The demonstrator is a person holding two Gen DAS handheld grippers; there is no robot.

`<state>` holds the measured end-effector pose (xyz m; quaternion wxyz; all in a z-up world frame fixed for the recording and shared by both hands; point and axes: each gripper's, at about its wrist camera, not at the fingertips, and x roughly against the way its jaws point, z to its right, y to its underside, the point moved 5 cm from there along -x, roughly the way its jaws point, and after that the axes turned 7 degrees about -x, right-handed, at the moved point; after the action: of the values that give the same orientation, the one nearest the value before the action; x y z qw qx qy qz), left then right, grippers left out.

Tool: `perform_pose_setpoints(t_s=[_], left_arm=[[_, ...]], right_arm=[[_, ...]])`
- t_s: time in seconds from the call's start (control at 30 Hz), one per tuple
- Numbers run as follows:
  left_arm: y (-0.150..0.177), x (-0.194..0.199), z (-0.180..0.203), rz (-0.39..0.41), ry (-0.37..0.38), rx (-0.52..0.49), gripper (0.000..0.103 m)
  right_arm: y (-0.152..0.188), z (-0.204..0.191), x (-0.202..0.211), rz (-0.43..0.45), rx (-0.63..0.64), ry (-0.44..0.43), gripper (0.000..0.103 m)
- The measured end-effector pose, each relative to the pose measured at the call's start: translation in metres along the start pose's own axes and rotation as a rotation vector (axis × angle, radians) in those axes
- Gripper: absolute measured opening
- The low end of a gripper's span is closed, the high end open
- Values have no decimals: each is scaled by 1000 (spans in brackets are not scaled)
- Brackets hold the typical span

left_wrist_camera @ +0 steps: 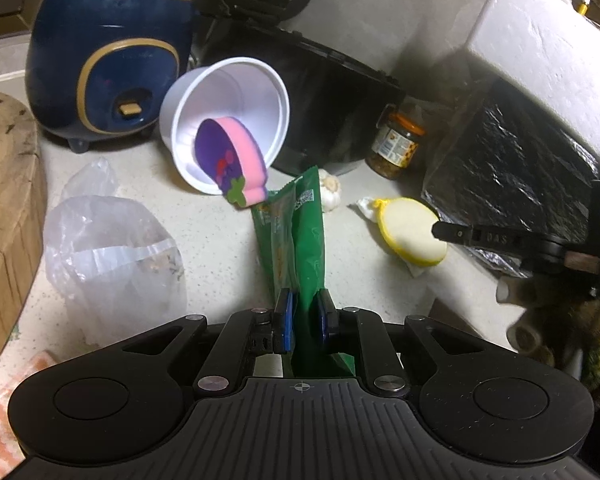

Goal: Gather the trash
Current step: 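Lift one green sachet with the left tool while the right tool reaches toward the yellow pad, then close the right tool on the rim of the round yellow pad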

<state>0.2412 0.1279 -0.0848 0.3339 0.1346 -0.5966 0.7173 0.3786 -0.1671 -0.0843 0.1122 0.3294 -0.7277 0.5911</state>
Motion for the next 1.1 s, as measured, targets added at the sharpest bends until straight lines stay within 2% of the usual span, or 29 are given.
perform_pose_setpoints(t_s=[0.23,0.4,0.6,0.67,0.73,0.77,0.93,1.1], left_arm=[[4,5,0,6,10,-3,16],[7,7,-4,7,6,7,16],[12,9,-11,0,-8,29,16],[13,11,-12,2,-9,33,16],[13,11,-13,2,-7,35,16],[13,11,-12,0,-6,36,16],[16,9,-10,-10,0,40,16],[16,10,-10,-13,-6,45,16]], right_arm=[[42,-51,29,-47,83,-97,4],[74,-71,42,-55,177,-95,4],[77,-75,42,-27,230,-50,5],[71,-67,41,-7,235,-31,14],[58,-51,35,18,223,14,51],[49,-41,31,37,206,48,57],[6,13,0,79,109,179,58],[-10,58,-39,13,-46,242,58]])
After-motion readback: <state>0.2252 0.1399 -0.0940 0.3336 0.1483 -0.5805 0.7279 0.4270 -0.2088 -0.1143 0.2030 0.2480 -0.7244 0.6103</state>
